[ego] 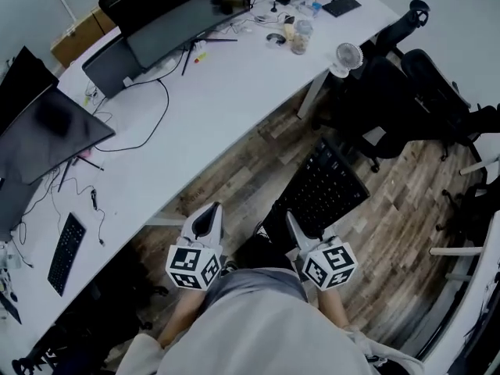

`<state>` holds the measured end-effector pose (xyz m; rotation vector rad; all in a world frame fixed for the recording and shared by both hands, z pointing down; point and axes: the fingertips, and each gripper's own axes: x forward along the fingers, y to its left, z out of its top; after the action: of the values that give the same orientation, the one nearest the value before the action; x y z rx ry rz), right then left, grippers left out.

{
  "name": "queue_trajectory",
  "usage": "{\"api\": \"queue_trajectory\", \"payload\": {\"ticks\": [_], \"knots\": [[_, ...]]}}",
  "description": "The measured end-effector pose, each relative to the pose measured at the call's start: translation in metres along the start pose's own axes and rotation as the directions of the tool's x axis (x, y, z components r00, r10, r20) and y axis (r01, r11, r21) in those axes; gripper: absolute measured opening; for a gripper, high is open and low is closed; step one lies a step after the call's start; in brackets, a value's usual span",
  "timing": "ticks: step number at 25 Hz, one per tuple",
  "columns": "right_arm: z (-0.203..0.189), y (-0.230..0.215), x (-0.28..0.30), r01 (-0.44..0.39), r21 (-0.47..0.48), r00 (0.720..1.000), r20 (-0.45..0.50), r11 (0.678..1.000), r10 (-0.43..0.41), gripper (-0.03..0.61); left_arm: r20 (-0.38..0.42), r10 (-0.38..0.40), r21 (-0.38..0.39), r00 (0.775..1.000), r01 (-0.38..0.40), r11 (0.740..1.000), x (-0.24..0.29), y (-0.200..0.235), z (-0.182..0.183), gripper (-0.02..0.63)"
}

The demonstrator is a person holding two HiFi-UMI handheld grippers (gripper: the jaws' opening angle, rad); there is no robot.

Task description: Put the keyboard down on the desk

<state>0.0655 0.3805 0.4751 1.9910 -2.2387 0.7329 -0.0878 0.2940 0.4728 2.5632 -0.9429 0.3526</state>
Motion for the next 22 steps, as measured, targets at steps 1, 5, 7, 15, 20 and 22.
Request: {"api": "queue_trajectory", "payload": {"ticks": [1, 5, 7, 15, 20, 22], "knots": [[0.006, -0.004, 0.007, -0.007, 0.007, 1.0, 0.012, 1.0, 0.007, 0.083, 0.005, 0.001, 0.008, 1.0, -0.001, 1.0, 0.007, 0.001, 0.006, 0.0], [0.023, -0.025, 0.015, -0.026, 0.025, 0.999, 0.026, 0.999, 0.026, 0.083, 0.008, 0.009, 0.013, 1.0, -0.009, 1.0, 0.027, -0.007, 0.02, 0.0], [0.027, -0.034, 0.012, -0.028, 0.027, 0.999, 0.019, 0.999, 0.028, 0.083, 0.003, 0.011, 0.006, 1.0, -0.011, 1.0, 0.034, -0.014, 0.021, 0.0], [0.044, -0.062, 0.019, -0.061, 0.033, 0.998, 0.033, 0.998, 0.06, 0.083, 0.014, 0.008, 0.039, 1.0, -0.008, 0.999, 0.071, -0.033, 0.038, 0.0], [0.051, -0.071, 0.021, -0.075, 0.029, 0.996, 0.048, 0.997, 0.074, 0.083, 0.024, 0.017, 0.047, 1.0, -0.018, 0.999, 0.083, -0.04, 0.044, 0.0], [0.055, -0.077, 0.024, -0.069, 0.034, 0.996, 0.051, 0.997, 0.068, 0.083, 0.024, 0.026, 0.044, 0.999, -0.027, 0.999, 0.088, -0.037, 0.045, 0.0]]}}
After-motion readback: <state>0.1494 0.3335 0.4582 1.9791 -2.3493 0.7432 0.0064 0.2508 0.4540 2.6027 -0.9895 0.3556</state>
